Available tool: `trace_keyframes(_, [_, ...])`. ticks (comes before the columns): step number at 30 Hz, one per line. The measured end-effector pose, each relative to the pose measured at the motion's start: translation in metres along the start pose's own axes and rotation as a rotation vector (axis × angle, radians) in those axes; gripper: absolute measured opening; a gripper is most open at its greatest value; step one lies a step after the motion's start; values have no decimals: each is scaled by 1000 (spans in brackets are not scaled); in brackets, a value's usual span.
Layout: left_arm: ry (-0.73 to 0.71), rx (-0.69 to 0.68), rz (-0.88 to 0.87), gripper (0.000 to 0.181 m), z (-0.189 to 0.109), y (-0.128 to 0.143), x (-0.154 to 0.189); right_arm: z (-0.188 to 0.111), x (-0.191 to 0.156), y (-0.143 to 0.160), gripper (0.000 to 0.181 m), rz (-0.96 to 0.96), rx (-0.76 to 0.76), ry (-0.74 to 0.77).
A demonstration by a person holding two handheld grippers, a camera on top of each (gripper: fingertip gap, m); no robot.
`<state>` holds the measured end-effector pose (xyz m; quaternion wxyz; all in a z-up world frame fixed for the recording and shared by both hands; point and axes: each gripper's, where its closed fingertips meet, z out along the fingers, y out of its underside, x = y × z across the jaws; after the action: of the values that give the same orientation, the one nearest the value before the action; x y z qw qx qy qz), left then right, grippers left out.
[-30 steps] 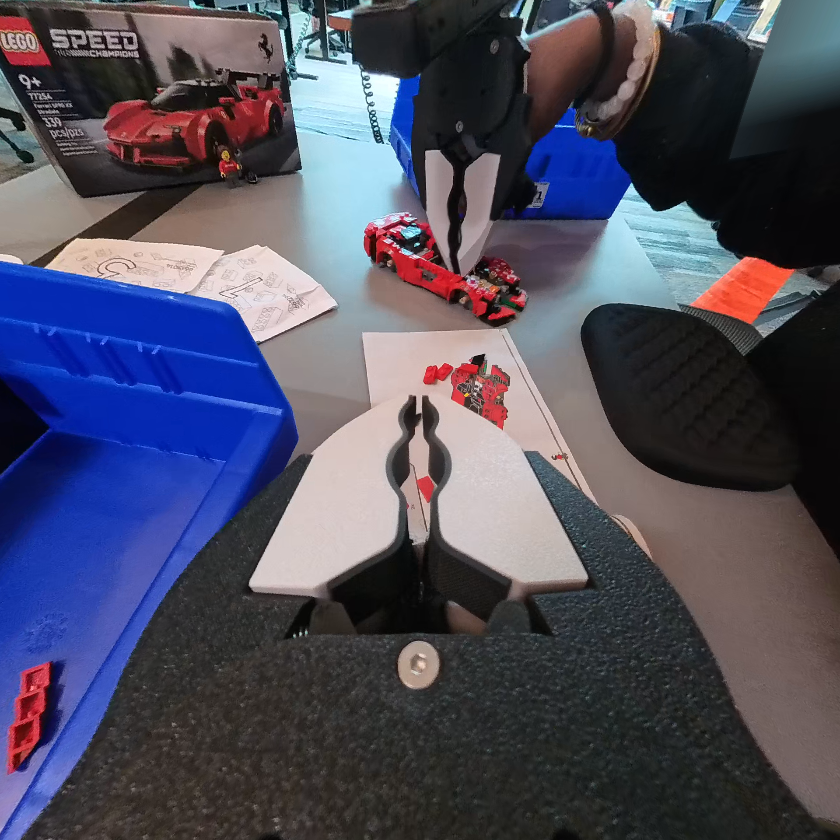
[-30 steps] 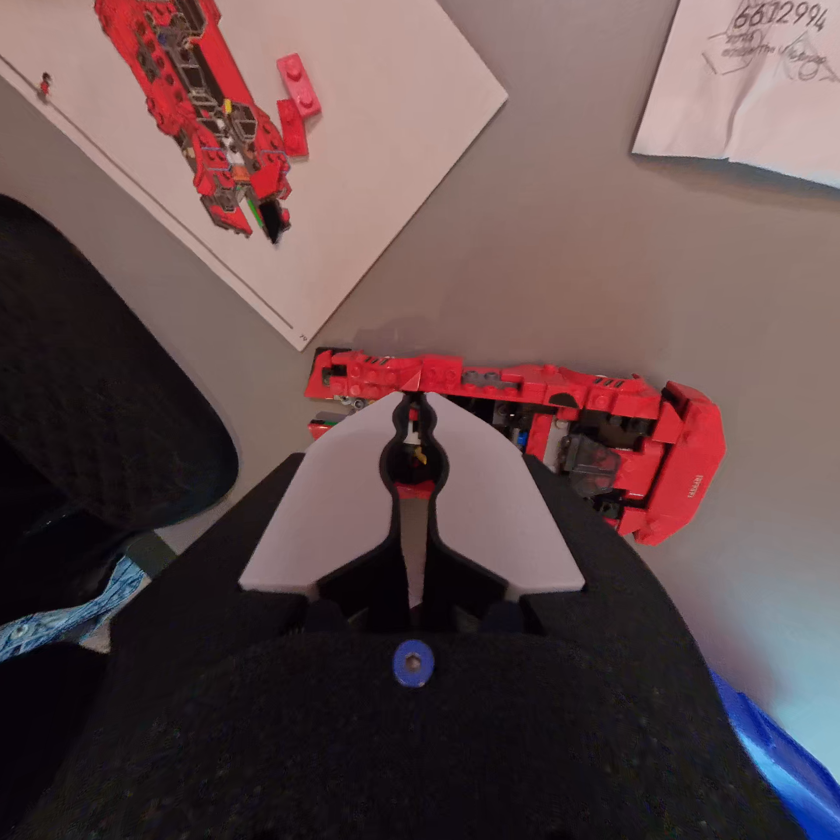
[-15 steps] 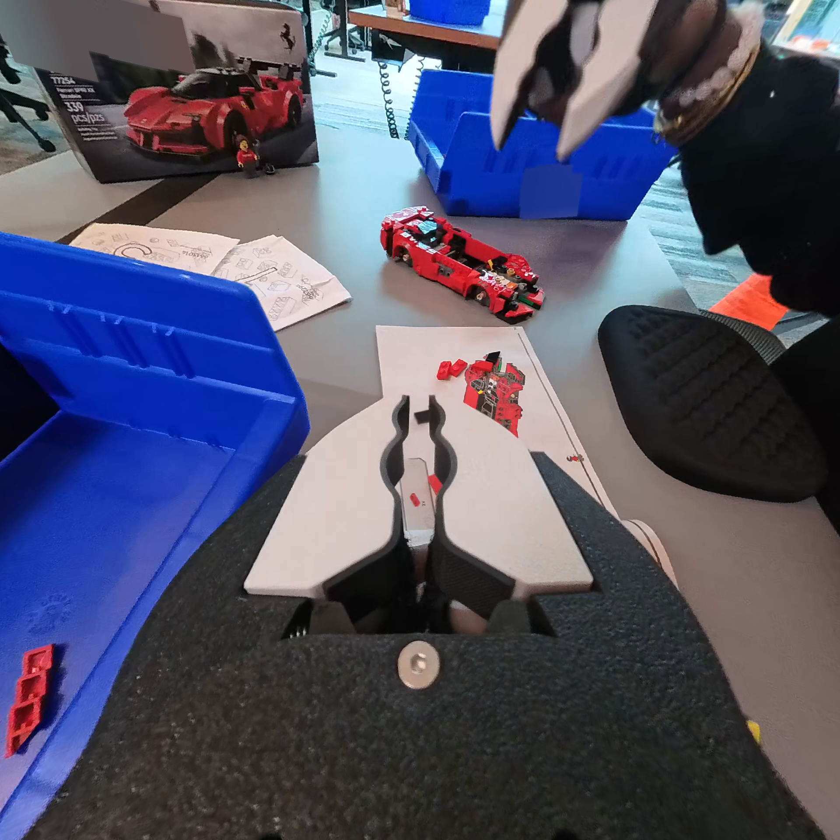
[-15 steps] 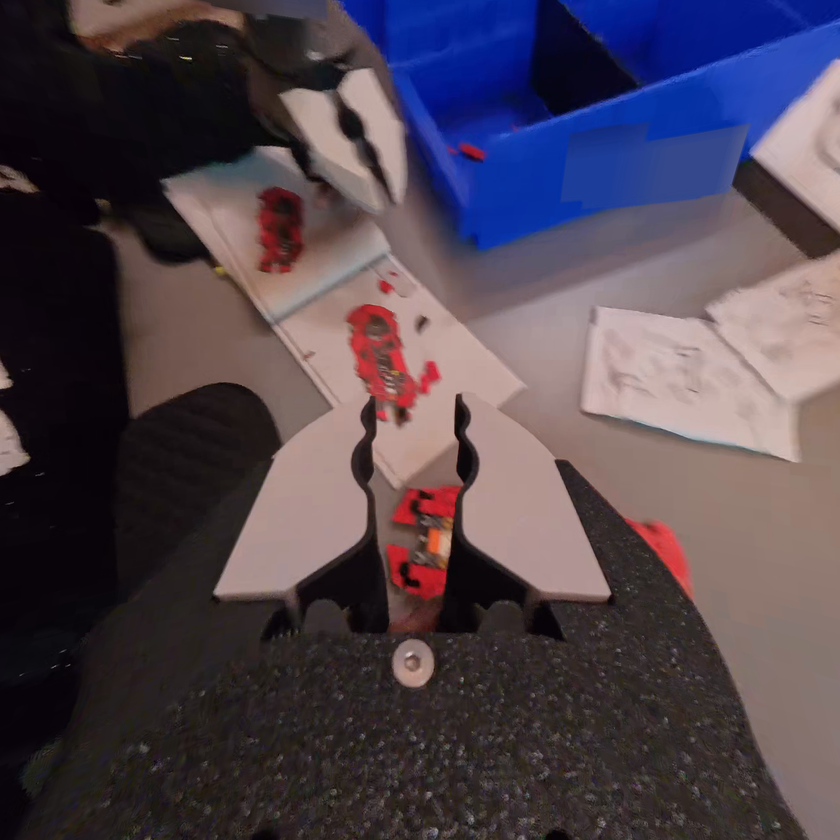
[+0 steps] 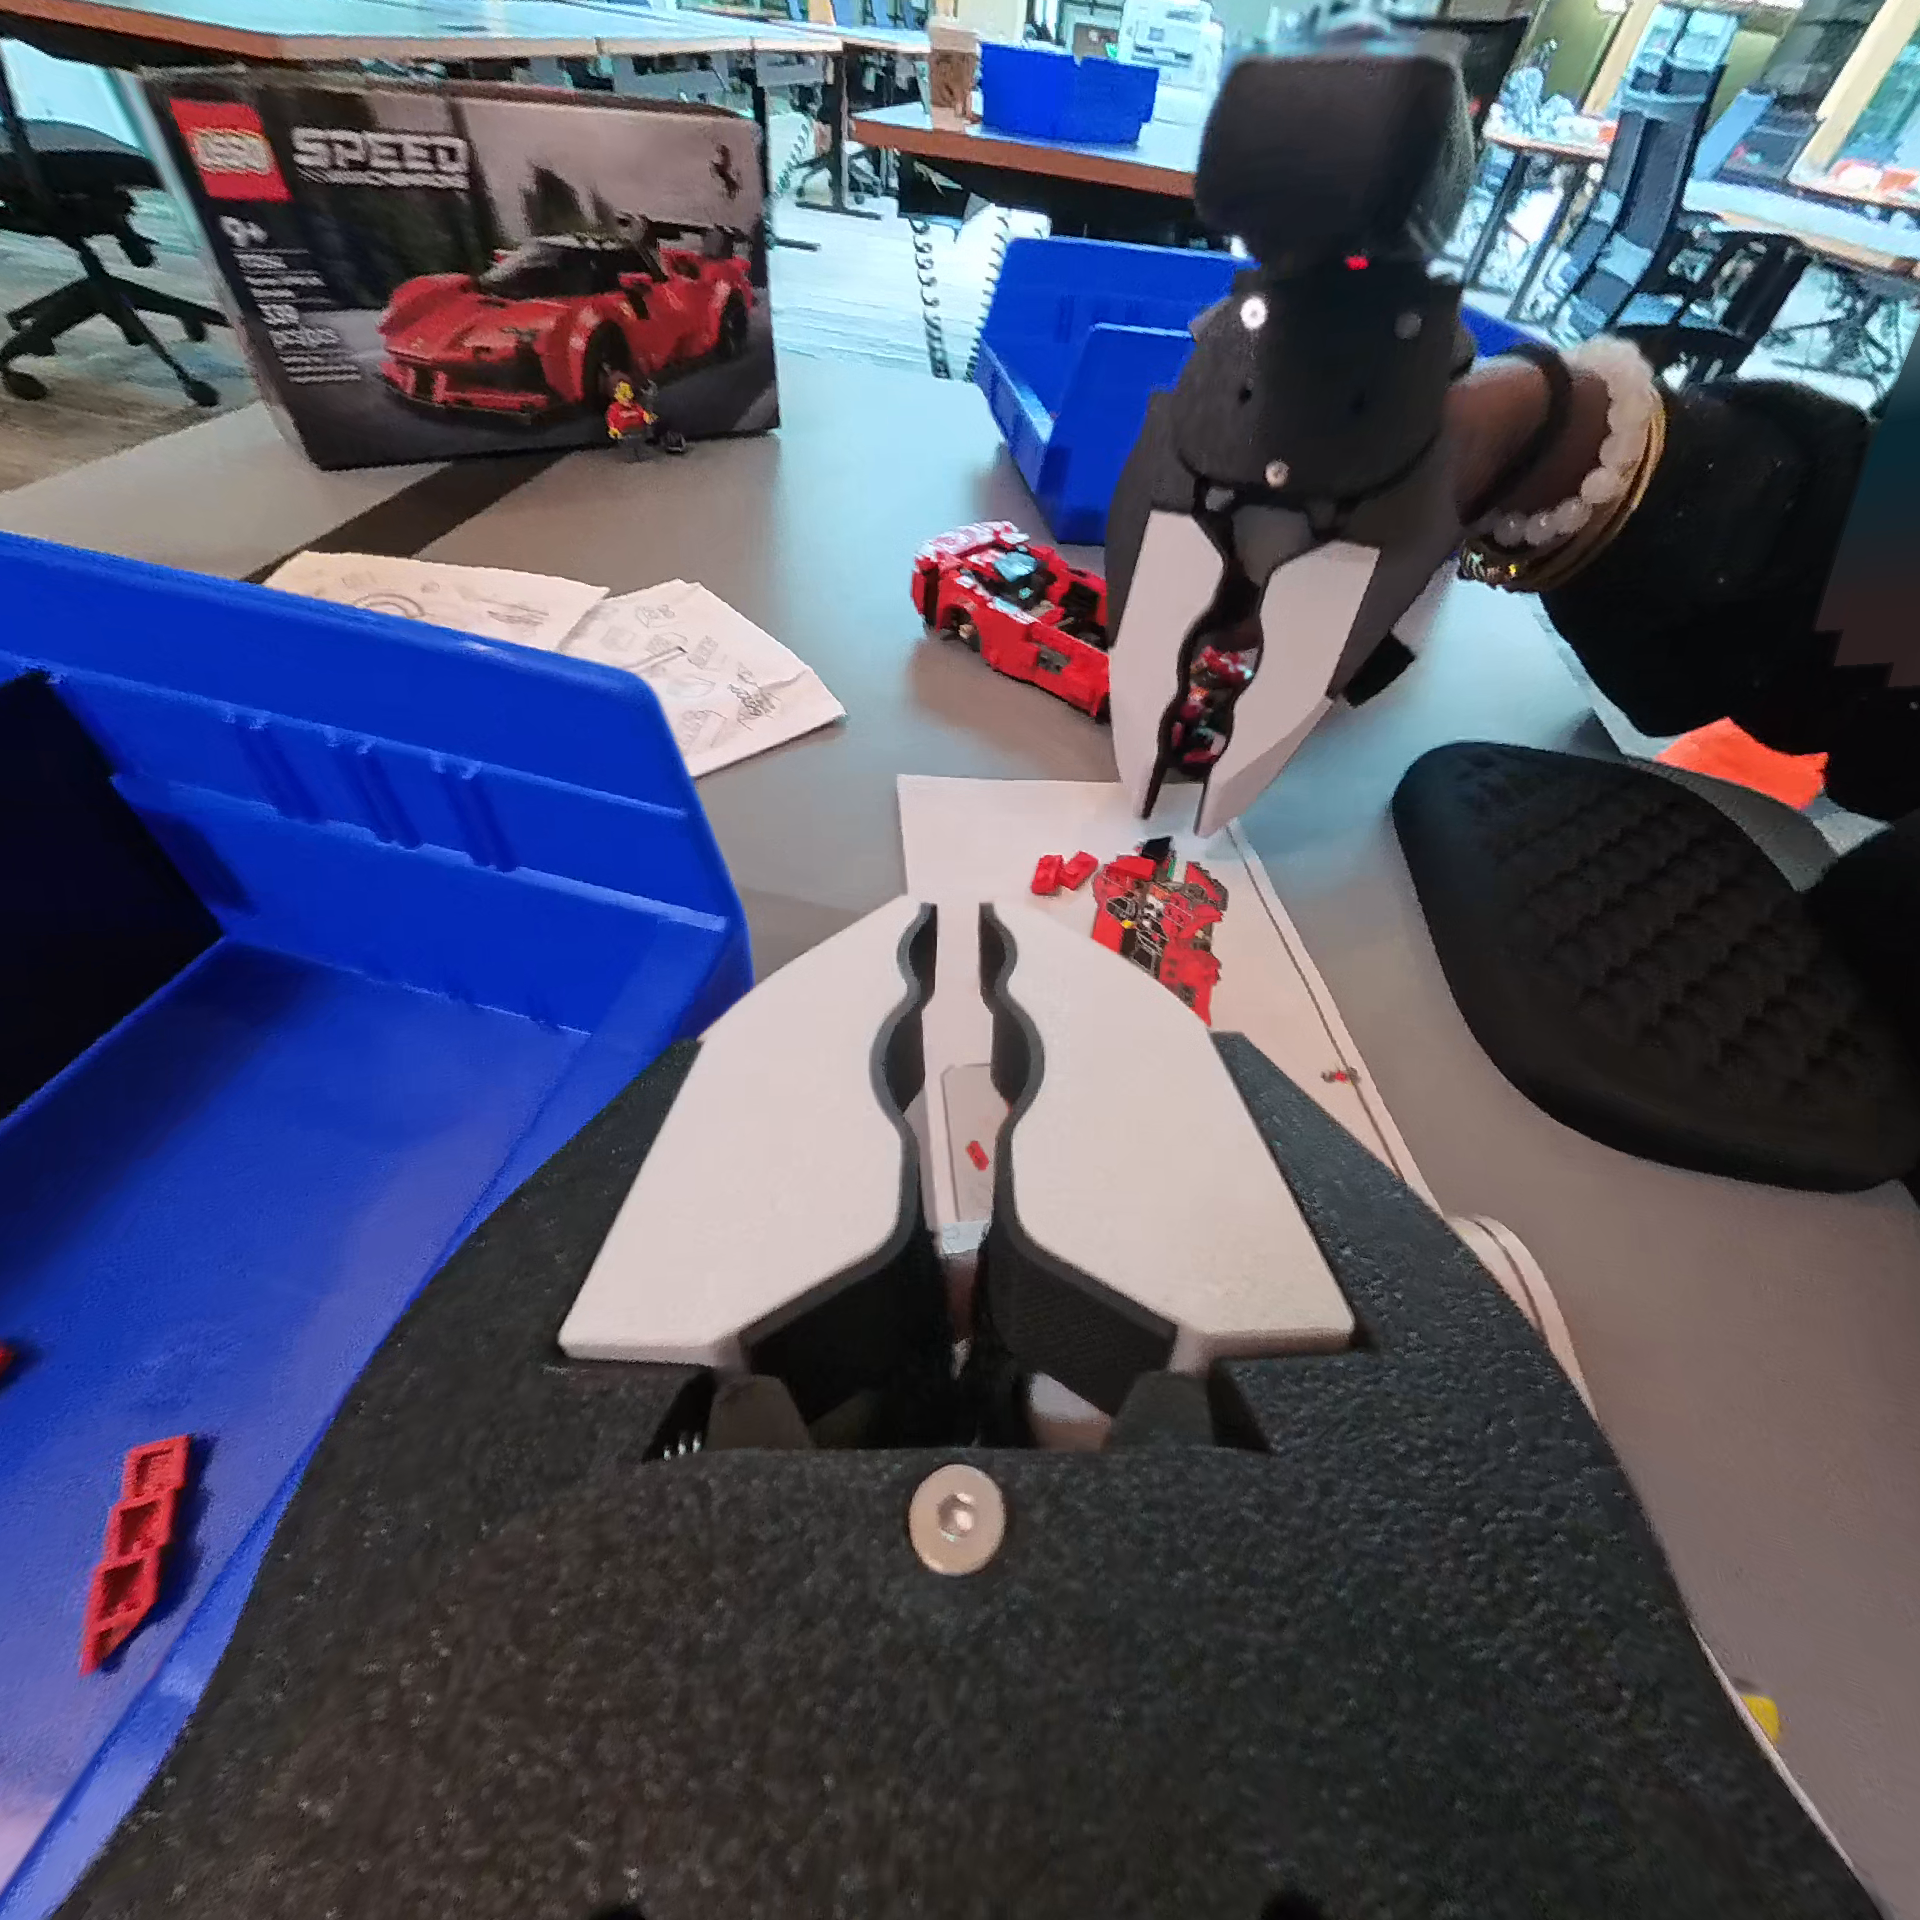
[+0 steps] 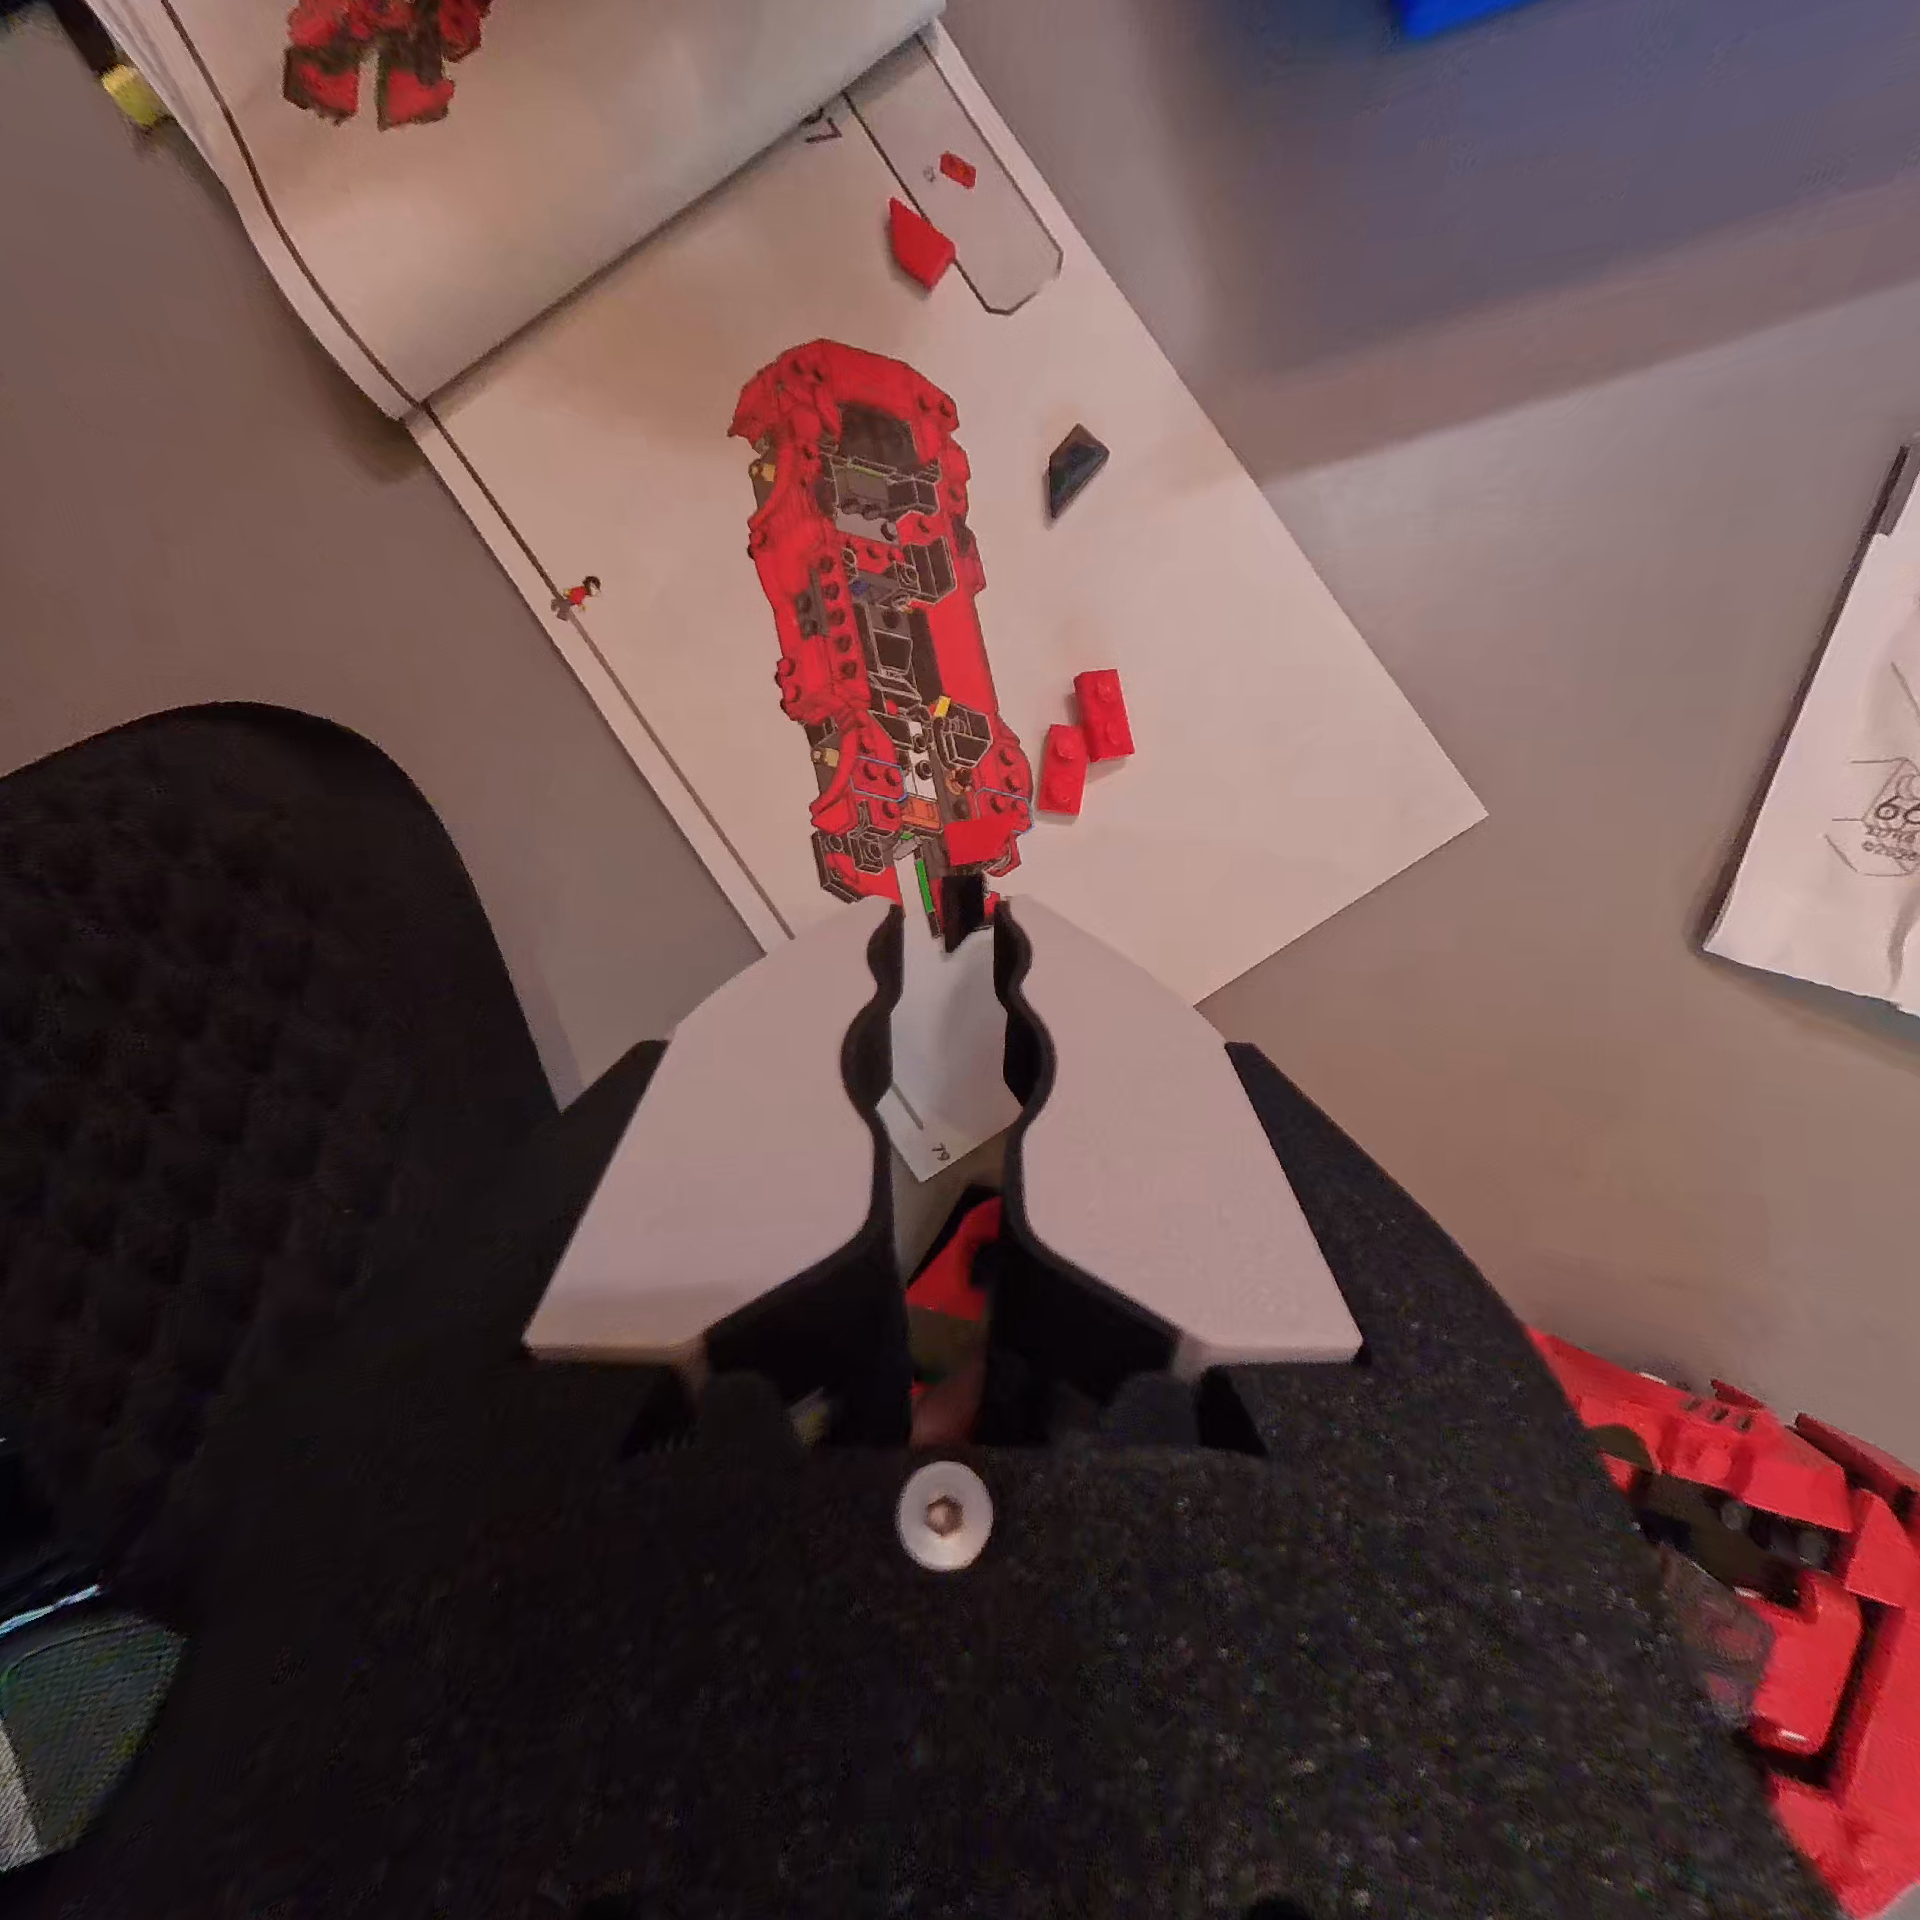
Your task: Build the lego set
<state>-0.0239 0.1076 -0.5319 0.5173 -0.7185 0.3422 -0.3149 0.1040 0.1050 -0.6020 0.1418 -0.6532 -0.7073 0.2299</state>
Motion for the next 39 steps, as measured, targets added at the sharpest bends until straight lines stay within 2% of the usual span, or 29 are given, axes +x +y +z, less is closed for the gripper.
trace_keyframes(6, [-20, 11, -18, 7, -2, 0, -6, 7, 3, 6, 15, 12, -23, 7])
trace_keyframes(10, [-11, -8, -6, 7, -2, 1, -3, 7, 3, 6, 8, 15, -33, 23])
trace_keyframes(16, [-8, -11, 2, 7, -2, 0, -1, 11, -5, 1, 7, 75, 17, 35])
trace_keyframes(20, [-9, -19, 14, 7, -2, 1, -1, 11, -9, -5, 7, 184, 84, 35])
trace_keyframes(25, [-10, -28, 25, 7, -1, 2, 1, 15, -6, -8, 7, 401, 99, 122])
trace_keyframes(28, [-6, -32, 27, 7, 0, 3, 1, 16, -11, -11, 18, 441, 108, 142])
trace_keyframes(32, [-1, -34, 32, 6, 0, 3, 3, 15, -18, -13, 29, 443, 107, 111])
trace_keyframes(37, [-5, -37, 42, 6, 0, 4, 3, 7, -21, -14, 29, 361, 125, 77])
trace_keyframes(39, [-4, -37, 40, 6, 0, 4, 3, 4, -24, -16, 26, 259, 136, 46])
